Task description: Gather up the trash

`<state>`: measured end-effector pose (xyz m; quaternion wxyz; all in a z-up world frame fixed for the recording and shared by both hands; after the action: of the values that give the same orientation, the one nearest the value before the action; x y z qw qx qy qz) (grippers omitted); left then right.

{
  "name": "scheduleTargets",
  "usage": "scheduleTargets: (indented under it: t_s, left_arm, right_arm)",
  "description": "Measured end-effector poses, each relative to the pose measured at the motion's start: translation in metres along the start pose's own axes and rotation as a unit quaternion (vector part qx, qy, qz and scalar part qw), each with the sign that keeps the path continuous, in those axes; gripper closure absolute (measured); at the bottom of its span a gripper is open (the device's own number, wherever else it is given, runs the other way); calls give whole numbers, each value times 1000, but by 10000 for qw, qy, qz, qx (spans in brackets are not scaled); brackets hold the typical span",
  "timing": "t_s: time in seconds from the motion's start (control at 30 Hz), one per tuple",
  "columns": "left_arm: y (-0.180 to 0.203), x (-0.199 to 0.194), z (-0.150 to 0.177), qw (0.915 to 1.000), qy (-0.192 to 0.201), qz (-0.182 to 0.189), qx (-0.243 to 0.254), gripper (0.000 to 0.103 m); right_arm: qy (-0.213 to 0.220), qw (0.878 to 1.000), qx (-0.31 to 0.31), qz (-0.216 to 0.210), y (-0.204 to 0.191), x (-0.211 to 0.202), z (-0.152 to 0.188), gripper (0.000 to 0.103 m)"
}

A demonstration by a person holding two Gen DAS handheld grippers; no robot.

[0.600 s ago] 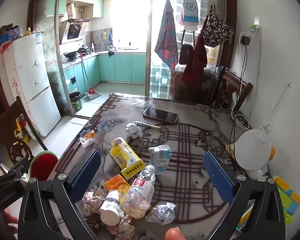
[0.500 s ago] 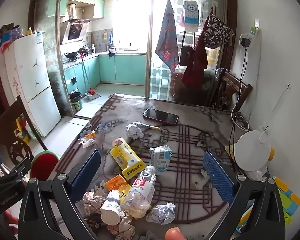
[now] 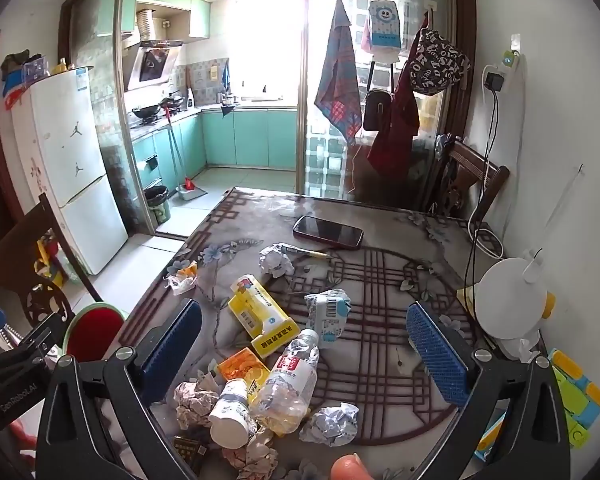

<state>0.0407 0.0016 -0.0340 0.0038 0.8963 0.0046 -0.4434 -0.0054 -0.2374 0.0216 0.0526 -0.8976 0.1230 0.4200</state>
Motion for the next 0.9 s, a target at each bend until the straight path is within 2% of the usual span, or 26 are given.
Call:
scheduleTargets:
  t_s: [0.9]
  left_arm:
    - [-6, 1, -2, 10000, -2, -72, -30, 0]
  right_arm:
    - [-25, 10000, -18, -30, -6, 4, 0, 0]
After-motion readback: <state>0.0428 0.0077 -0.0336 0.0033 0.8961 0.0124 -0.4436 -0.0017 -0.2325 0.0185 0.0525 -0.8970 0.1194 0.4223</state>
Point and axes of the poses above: each gripper's, at about its wrist camera, not at the fingertips, and x roughly the way its jaws point, y to its right, z to its underside, the point moved 6 cm from there along x, roughly the way its jaws point, and after that the axes turned 13 degrees about -y, right-handed, at the moved point
